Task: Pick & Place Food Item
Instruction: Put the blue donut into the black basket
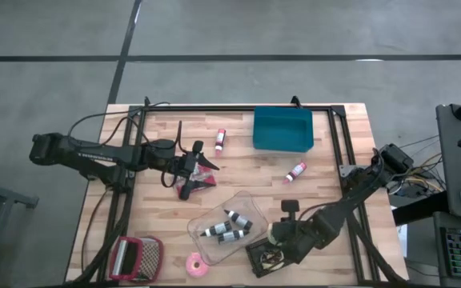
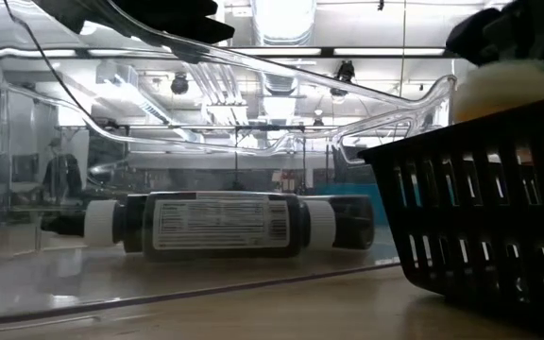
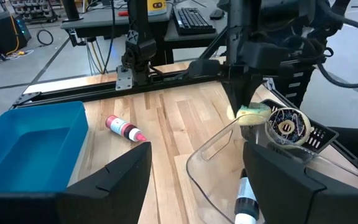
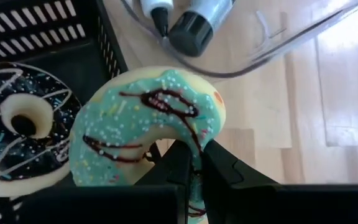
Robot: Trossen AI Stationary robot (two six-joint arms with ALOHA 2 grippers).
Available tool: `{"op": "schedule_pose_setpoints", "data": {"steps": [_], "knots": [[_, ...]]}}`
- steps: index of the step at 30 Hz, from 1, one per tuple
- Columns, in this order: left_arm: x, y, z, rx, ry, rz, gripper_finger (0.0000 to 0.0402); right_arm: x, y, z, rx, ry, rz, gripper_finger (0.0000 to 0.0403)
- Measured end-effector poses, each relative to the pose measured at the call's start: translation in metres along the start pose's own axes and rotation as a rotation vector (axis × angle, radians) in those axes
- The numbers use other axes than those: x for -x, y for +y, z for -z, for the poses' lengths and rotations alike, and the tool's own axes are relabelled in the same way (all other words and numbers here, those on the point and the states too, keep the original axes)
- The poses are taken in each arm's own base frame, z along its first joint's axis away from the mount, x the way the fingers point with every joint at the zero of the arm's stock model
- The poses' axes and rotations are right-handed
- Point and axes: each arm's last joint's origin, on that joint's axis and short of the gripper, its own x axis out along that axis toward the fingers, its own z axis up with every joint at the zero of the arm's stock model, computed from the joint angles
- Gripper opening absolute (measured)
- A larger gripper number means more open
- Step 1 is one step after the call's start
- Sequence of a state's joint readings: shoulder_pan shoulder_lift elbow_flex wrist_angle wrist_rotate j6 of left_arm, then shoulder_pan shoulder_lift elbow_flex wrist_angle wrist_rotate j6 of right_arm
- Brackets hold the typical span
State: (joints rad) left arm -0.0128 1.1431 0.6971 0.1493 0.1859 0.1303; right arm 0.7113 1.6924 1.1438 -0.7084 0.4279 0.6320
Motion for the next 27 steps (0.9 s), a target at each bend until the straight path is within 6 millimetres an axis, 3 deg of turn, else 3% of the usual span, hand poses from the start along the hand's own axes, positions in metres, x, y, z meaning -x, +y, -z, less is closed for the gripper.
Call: {"op": "schedule_pose_setpoints", "data": {"steps": [16, 27], "knots": [[0.000, 0.000, 0.000, -0.008, 0.000, -0.004, 0.0259, 0.003, 0.005, -0.003, 0.006, 0.016, -0.078, 0.0012], [0.000, 0.000, 0.000, -0.008, 0.000, -0.008, 0.0259, 0.003, 0.014, -0.007, 0.033, 0.034, -0.255, 0.0012]]}}
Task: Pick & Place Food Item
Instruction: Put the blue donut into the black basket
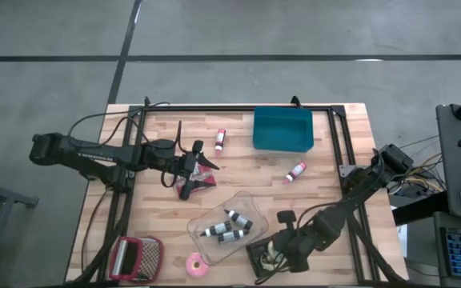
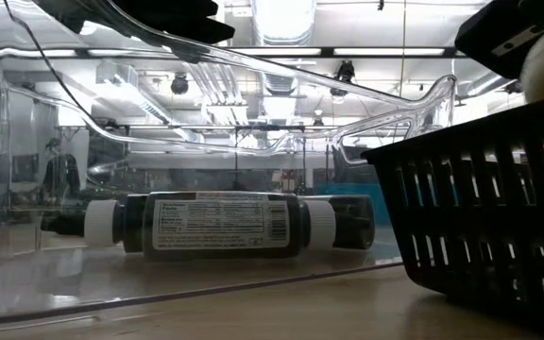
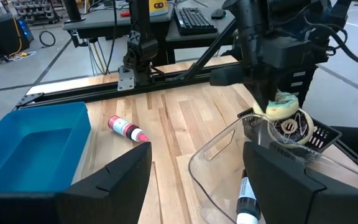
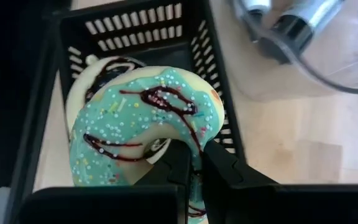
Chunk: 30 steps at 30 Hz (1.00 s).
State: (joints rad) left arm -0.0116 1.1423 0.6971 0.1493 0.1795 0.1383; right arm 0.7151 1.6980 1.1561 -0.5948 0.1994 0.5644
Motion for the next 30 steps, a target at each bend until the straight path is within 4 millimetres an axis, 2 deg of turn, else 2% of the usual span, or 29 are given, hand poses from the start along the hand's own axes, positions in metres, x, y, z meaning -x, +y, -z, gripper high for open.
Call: {"op": "schedule_pose_setpoints", "data": {"steps": [20, 30], "knots": [[0.000, 0.000, 0.000, -0.002, 0.000, -0.001, 0.0259, -0.011, -0.015, -0.010, 0.020, 0.074, -0.138, 0.0012], [0.000, 0.000, 0.000, -0.002, 0.000, -0.001, 0.0259, -0.011, -0.014, -0.012, 0.062, 0.081, -0.201, 0.0013]]}}
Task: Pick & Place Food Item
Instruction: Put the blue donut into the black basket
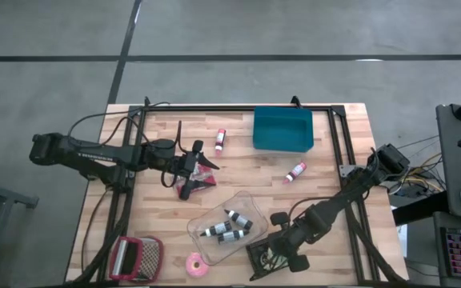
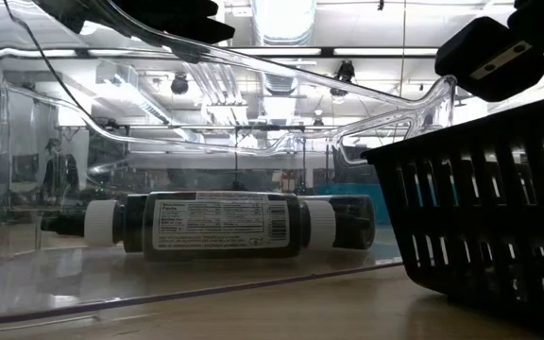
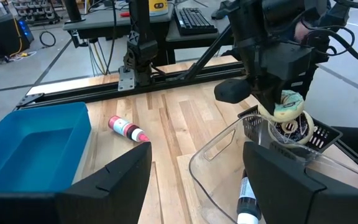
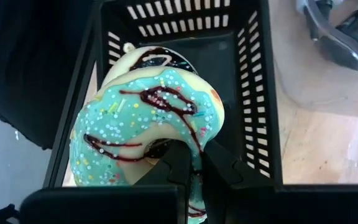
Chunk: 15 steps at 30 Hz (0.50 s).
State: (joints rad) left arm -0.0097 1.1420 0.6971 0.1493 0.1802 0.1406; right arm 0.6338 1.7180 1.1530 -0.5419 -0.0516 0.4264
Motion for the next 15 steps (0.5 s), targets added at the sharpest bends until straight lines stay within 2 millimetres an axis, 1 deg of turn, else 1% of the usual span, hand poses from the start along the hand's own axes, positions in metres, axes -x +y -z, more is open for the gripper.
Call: {"op": "schedule_pose_setpoints", "data": {"steps": [9, 11, 15], "knots": [[-0.0001, 0.0000, 0.0001, 0.001, 0.000, 0.000, 0.0259, 0.0001, -0.0026, -0.0011, 0.012, 0.000, 0.000, 0.0017], [-0.0001, 0.0000, 0.0001, 0.000, 0.000, 0.000, 0.0259, 0.0002, -0.0042, -0.0017, 0.007, 0.001, -0.001, 0.0029], [-0.0001, 0.0000, 0.0001, 0.000, 0.000, 0.002, 0.0259, 0.0004, -0.0073, -0.0030, -0.002, 0.001, -0.001, 0.0066]]}}
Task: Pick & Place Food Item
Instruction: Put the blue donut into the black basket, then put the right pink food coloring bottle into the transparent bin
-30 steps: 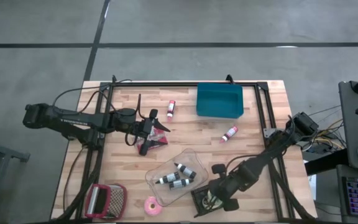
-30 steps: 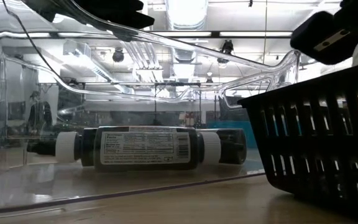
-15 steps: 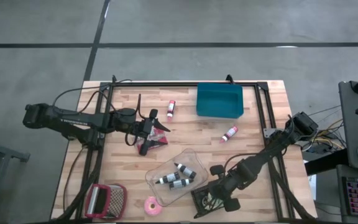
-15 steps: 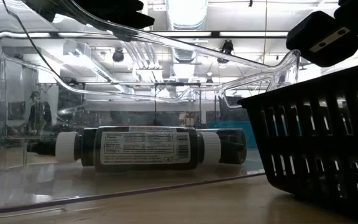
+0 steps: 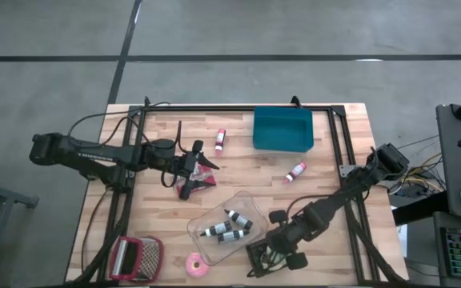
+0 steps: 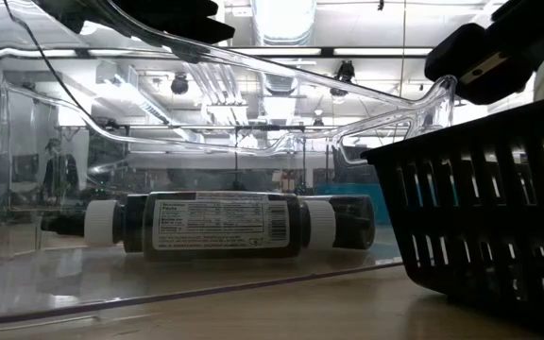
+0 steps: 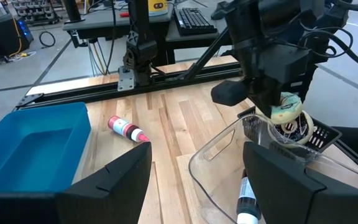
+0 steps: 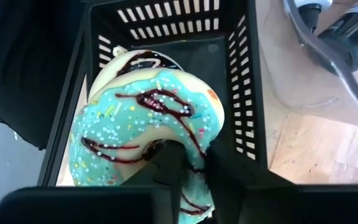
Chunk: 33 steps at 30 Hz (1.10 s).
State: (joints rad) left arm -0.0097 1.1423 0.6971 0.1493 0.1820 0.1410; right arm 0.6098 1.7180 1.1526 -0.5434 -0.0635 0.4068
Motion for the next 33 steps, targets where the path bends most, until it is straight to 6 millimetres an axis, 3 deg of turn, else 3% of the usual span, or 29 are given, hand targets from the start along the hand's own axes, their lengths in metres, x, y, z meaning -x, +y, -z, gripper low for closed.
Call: {"op": "schedule_pose_setpoints", "data": {"steps": [16, 26, 33], "knots": [[0.000, 0.000, 0.000, -0.001, 0.000, 0.000, 0.0259, 0.001, -0.005, -0.002, -0.016, 0.002, -0.010, 0.0194], [0.000, 0.000, 0.000, -0.008, -0.001, -0.001, 0.0259, 0.019, -0.007, -0.014, 0.020, -0.057, 0.188, 0.0210], [0.001, -0.001, 0.003, 0.007, 0.030, 0.003, 0.0259, 0.030, -0.009, -0.020, 0.060, -0.125, 0.435, 0.0210]]}}
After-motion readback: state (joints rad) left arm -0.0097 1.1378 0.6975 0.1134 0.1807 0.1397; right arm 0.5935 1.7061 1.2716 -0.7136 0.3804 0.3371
